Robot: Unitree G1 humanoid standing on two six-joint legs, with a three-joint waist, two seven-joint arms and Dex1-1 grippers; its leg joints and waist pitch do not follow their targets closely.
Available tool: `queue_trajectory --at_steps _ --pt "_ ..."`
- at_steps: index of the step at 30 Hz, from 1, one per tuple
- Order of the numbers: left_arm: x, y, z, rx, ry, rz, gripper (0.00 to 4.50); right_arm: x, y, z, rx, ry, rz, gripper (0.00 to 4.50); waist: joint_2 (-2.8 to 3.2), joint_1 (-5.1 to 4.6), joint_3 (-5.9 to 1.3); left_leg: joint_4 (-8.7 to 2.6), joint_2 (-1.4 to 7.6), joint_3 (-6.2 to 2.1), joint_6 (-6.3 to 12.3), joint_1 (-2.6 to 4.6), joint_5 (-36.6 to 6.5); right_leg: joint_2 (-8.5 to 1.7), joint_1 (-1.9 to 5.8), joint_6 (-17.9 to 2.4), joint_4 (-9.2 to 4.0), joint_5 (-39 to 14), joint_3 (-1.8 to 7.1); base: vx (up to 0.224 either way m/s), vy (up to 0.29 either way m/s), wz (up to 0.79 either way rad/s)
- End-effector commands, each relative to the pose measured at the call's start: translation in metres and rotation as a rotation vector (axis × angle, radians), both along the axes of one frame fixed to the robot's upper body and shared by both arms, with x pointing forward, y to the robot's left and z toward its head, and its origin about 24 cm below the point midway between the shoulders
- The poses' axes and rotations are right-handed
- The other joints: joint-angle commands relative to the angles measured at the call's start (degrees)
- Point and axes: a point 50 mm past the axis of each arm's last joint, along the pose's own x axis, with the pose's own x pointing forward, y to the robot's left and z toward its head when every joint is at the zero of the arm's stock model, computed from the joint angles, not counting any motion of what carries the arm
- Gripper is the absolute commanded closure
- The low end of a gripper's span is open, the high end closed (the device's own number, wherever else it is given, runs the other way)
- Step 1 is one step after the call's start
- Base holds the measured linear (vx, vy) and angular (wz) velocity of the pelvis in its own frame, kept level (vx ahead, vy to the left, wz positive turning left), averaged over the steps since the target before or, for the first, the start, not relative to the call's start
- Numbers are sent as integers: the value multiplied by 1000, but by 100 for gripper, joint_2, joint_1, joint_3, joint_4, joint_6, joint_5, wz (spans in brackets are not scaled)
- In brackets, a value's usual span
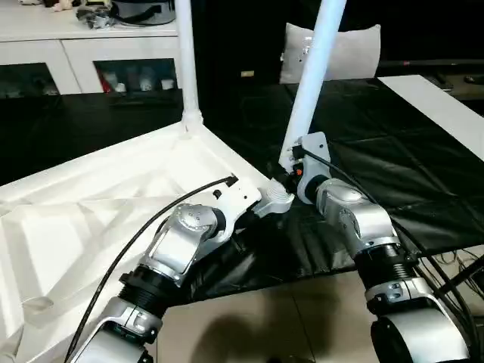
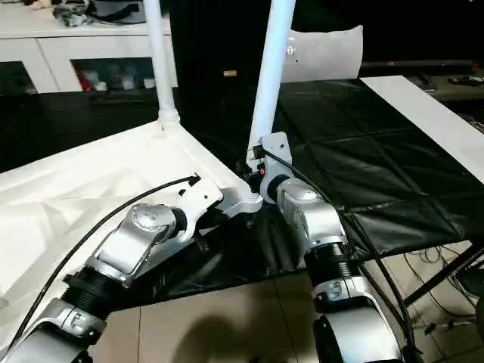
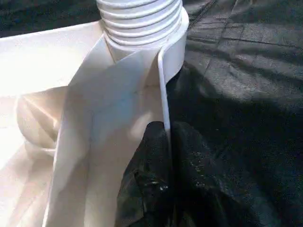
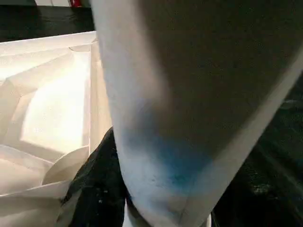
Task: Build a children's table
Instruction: Rotate leg to tighten
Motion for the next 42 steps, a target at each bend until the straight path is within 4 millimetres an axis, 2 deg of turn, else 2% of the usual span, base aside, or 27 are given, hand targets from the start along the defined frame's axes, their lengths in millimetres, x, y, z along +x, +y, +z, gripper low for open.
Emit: queue_trajectory --at_steps 1,2,3,5,7,9,10,12,14,15,16,17,18,19,20,21,23,24,25,26,27,28,32,35,37,38,42 --pt "-1 -3 3 10 -14 -51 450 -11 -9 -36 -54 160 -18 262 52 17 -236 -598 156 -44 1 -120 -2185 -397 224 -473 -446 -2522 383 0 0 0" --pt "-1 -3 4 10 -15 -54 450 -11 -9 -36 -54 160 -17 262 48 18 -236 -600 155 -38 10 -128 -2131 -393 228 -508 -437 -2466 394 0 0 0" --pt "-1 -2 4 10 -17 -55 450 -10 -8 -36 -45 162 -16 227 41 27 -243 -598 154 -26 21 -132 -2045 -393 230 -552 -422 -2410 408 0 0 0" --pt "-1 -2 5 10 -23 -57 450 -10 -9 -36 -21 176 -26 190 18 50 -245 -585 146 -1 53 -135 -1884 -396 212 -595 -412 -2437 439 0 0 0" --pt "0 -1 5 9 -26 -57 450 -10 -9 -35 -11 178 -24 183 16 79 -254 -581 147 17 74 -121 -1791 -390 200 -628 -406 -2443 455 0 0 0" --pt "0 -1 5 8 -27 -57 450 -10 -9 -35 -12 170 -12 159 7 115 -276 -576 151 32 94 -143 -1593 -402 212 -635 -399 -2358 462 0 0 0" --pt "1 0 5 10 -29 -57 450 -11 -11 -35 -21 162 -10 148 0 132 -262 -588 149 35 114 -155 -1562 -375 220 -594 -398 -2445 450 0 0 0" --pt "2 2 6 12 -35 -55 450 -11 -13 -33 2 151 -17 137 4 180 -282 -576 138 57 133 -131 -1434 -384 211 -573 -417 -2432 462 0 0 0" --pt "4 5 5 23 -44 -61 450 -15 -16 -31 46 126 15 116 -11 243 -307 -577 135 79 180 -145 -1129 -375 229 -591 -398 -2199 474 0 0 0" --pt "4 5 5 25 -46 -64 450 -16 -16 -30 52 120 27 107 -3 279 -321 -574 156 91 218 -129 -930 -372 219 -656 -365 -2007 486 0 0 0" --pt "4 6 5 25 -45 -64 450 -18 -19 -31 3 110 37 99 -9 316 -319 -563 157 113 257 -131 -783 -359 210 -704 -358 -1889 489 0 0 0" --pt "5 7 5 28 -47 -71 450 -19 -21 -31 5 103 44 92 -5 359 -351 -557 165 108 278 -177 -481 -361 269 -732 -300 -1600 494 0 0 0" --pt "5 7 5 30 -50 -77 450 -21 -22 -31 15 98 49 82 -5 381 -386 -540 169 109 298 -177 -299 -357 277 -772 -251 -1362 501 0 0 0" --pt "6 9 5 34 -53 -86 450 -23 -27 -30 3 69 53 72 25 403 -393 -525 173 114 370 -169 -18 -340 254 -911 -190 -953 514 0 0 0" --pt "6 9 5 34 -54 -89 450 -24 -28 -30 -8 60 56 65 7 414 -397 -507 160 125 415 -182 108 -328 262 -938 -185 -792 516 0 0 0" --pt "6 10 4 37 -53 -100 450 -26 -32 -29 -16 37 64 54 14 447 -395 -494 154 137 473 -183 226 -329 251 -1022 -156 -631 520 0 0 0" --pt "6 12 3 43 -47 -125 450 -30 -39 -25 -21 -9 95 41 -20 514 -387 -494 145 172 519 -202 150 -320 268 -975 -150 -750 539 0 0 0" --pt "6 14 2 52 -46 -142 450 -32 -44 -23 -24 -15 98 30 -6 530 -388 -495 139 177 520 -199 109 -324 270 -957 -156 -816 539 0 0 0" --pt "5 15 1 61 -48 -155 450 -32 -47 -22 -27 -11 94 19 -19 538 -389 -500 134 189 521 -191 28 -311 272 -908 -168 -931 550 0 0 0" --pt "5 15 0 65 -50 -163 450 -33 -49 -22 -30 -13 98 9 3 541 -375 -512 135 188 511 -195 -33 -309 266 -888 -179 -1036 551 0 0 0" --pt "5 16 -1 71 -47 -177 450 -34 -53 -20 -44 -26 114 3 -13 537 -370 -518 130 206 475 -191 -180 -299 261 -807 -216 -1266 553 0 0 0" --pt "4 18 -3 76 -43 -206 450 -38 -59 -15 -55 -54 173 3 -7 553 -354 -524 121 220 455 -167 -342 -293 243 -720 -268 -1513 551 0 0 0" --pt "3 22 -5 84 -28 -240 450 -44 -65 -9 -31 -64 254 3 -17 576 -346 -540 119 232 441 -141 -576 -283 227 -555 -308 -1892 557 0 0 0" --pt "0 26 -6 96 -21 -326 450 -50 -75 -4 -37 -77 326 3 -30 597 -354 -529 114 238 500 -134 -539 -282 214 -556 -318 -1879 563 0 0 0" --pt "-3 28 -7 104 -14 -400 450 -52 -80 -1 -50 -82 362 3 -18 629 -376 -522 147 231 538 -123 -357 -281 202 -701 -258 -1550 575 0 0 0" --pt "-8 31 -7 110 1 -497 450 -53 -81 3 -66 -82 414 3 -15 636 -379 -521 151 228 539 -127 -318 -280 211 -740 -237 -1463 578 0 0 0" --pt "-12 34 -8 140 21 -577 450 -58 -81 7 -78 -78 531 3 -14 704 -380 -515 168 245 614 -108 -268 -286 211 -943 -187 -1162 598 0 0 0"
